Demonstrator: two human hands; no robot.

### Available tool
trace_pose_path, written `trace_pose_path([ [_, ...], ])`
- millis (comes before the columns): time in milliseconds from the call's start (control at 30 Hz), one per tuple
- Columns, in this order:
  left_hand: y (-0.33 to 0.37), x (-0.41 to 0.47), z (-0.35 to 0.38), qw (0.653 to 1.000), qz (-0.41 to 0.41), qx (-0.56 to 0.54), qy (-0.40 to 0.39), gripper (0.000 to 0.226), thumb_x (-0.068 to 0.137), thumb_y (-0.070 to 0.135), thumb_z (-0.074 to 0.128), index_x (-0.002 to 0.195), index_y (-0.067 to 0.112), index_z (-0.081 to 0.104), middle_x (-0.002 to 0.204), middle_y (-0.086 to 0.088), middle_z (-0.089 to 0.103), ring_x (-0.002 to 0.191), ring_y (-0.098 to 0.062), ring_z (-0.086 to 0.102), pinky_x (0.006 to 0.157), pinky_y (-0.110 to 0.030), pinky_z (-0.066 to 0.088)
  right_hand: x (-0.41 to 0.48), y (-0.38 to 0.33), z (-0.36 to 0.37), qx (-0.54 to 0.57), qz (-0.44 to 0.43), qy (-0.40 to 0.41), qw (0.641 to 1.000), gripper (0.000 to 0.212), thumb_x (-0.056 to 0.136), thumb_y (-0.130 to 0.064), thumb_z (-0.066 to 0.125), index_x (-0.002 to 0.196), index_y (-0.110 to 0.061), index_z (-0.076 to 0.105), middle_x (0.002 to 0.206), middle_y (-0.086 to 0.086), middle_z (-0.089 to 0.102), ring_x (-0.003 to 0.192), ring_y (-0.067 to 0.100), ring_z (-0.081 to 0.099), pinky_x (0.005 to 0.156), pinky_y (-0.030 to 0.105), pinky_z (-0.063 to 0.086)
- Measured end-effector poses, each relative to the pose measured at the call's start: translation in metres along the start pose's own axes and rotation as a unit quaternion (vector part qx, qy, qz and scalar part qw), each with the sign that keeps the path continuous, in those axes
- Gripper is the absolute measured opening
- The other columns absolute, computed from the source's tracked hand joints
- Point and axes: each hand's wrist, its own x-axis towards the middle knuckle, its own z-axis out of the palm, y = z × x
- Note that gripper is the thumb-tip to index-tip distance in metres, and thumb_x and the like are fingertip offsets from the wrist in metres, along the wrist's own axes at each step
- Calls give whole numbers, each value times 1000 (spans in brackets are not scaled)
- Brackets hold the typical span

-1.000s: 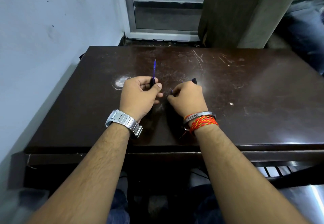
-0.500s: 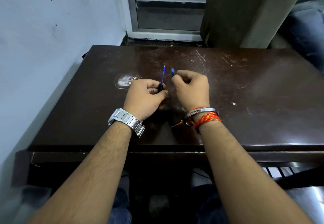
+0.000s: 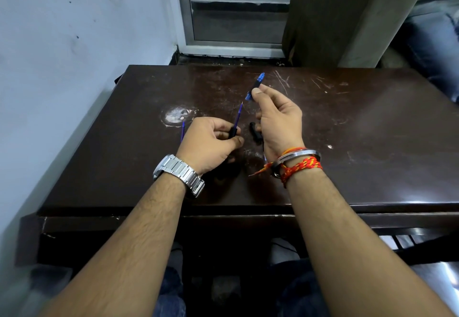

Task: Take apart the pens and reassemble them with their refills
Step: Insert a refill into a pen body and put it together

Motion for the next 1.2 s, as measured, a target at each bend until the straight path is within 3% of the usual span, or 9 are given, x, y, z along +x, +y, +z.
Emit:
trace_pose_path([
  [167,-2,1,-1,1000,14,26,1,16,75,11,80,81,24,75,77,0,76,75,-21,75,73,-45,62,-1,3,1,-26,7,-22,999,14,89,-13,69,102,-11,73,88,2,70,51,-3,52,61,17,41],
  [367,-2,2,-1,999,17,23,19,13,74,14,81,82,22,76,80,-2,76,77,-20,74,74,-47,61,0,3,0,-49,8,-26,998,7,88,-14,69,92,-18,74,98,9,76,54,-2,51,61,20,41],
  [533,-3,4,-2,999,15,12,35,17,73,12,81,90,15,76,83,-6,76,82,-21,74,76,-46,61,-3,5,2,-74,-14,-48,996,6,88,-15,69,91,-18,74,63,-5,64,39,-1,43,43,13,37],
  [667,-1,2,-1,999,22,1,43,14,74,11,80,87,15,77,79,-7,77,75,-22,75,72,-47,62,-5,3,2,-90,-35,-74,993,10,89,-9,68,84,-17,71,60,-11,66,44,-4,55,44,10,43],
  [733,0,1,-1,998,28,-21,52,8,75,9,79,79,15,76,73,-8,76,71,-25,75,71,-51,61,-7,5,4,-122,-32,-114,985,15,89,-7,67,79,-18,69,55,-11,64,45,-1,56,44,17,48],
  [833,0,1,-2,997,31,-17,63,7,74,9,79,77,14,76,69,-7,76,68,-25,75,71,-53,61,-9,10,7,-159,-19,-139,977,18,87,-11,68,73,-22,68,60,-7,64,45,5,56,47,25,48],
  [967,0,1,-3,997,29,-17,68,7,70,14,81,73,16,75,68,-6,76,67,-25,75,69,-54,61,-7,10,6,-157,-21,-131,979,17,83,-11,73,71,-21,67,58,-9,64,45,1,56,45,19,45],
  [1067,1,1,-2,997,30,-23,70,9,66,18,80,74,20,76,69,-6,76,69,-25,75,70,-54,61,-8,11,4,-149,-30,-121,981,14,78,-14,80,77,-15,65,63,-6,65,50,2,58,48,18,46],
  [1200,3,0,-1,996,32,-24,76,10,64,18,81,70,22,74,70,-4,76,69,-24,75,71,-52,61,-8,11,5,-81,-13,-101,991,19,76,-7,79,85,-15,63,73,1,69,62,12,64,54,27,52],
])
